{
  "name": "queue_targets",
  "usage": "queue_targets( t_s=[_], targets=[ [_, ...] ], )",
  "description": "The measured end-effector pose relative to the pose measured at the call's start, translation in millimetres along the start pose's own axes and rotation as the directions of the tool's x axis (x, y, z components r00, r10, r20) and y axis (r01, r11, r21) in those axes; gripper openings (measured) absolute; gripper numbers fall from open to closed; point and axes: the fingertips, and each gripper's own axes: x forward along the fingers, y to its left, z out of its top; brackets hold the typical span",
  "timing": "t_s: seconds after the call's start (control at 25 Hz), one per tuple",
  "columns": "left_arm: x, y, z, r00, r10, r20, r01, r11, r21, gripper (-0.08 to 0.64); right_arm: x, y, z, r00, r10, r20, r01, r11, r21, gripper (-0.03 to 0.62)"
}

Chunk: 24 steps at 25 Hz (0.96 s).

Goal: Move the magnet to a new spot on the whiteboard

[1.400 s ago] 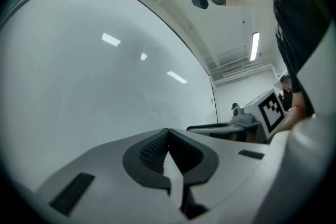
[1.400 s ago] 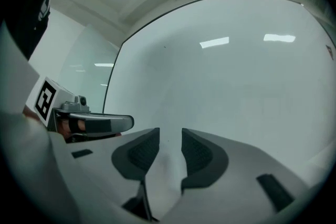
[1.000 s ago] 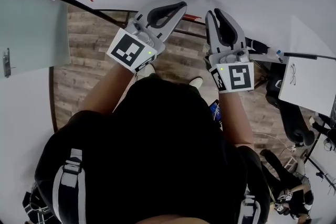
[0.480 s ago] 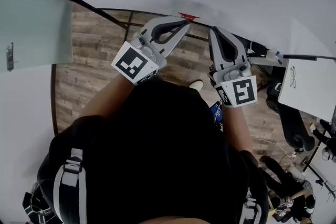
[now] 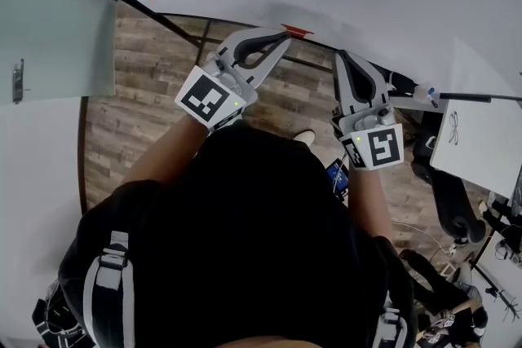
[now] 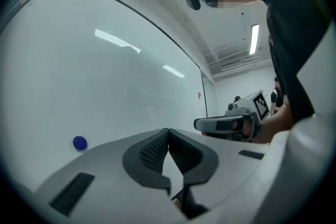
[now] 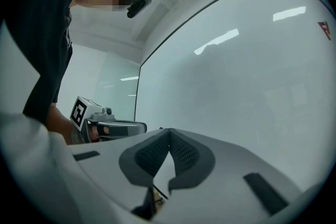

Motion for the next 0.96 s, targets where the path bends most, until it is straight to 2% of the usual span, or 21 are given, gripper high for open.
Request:
queue_targets(
  t_s=[0.16, 0.96],
  targets=[
    [-3.4, 0.2, 4.1, 1.000, 0.008, 0.014, -0.007, 1.000, -0.022, 0.005, -2.9, -0.5, 1.4, 1.000, -0.011, 0.000, 0.011, 1.000, -0.003, 0.000],
    [-30.3, -10.7, 6.1, 1.000, 0.017, 0.014, -0.016, 1.000, -0.012, 0.005, -15.6, 21.9, 5.0, 1.000, -0.014, 0.002, 0.014, 1.000, 0.000, 0.000]
  ],
)
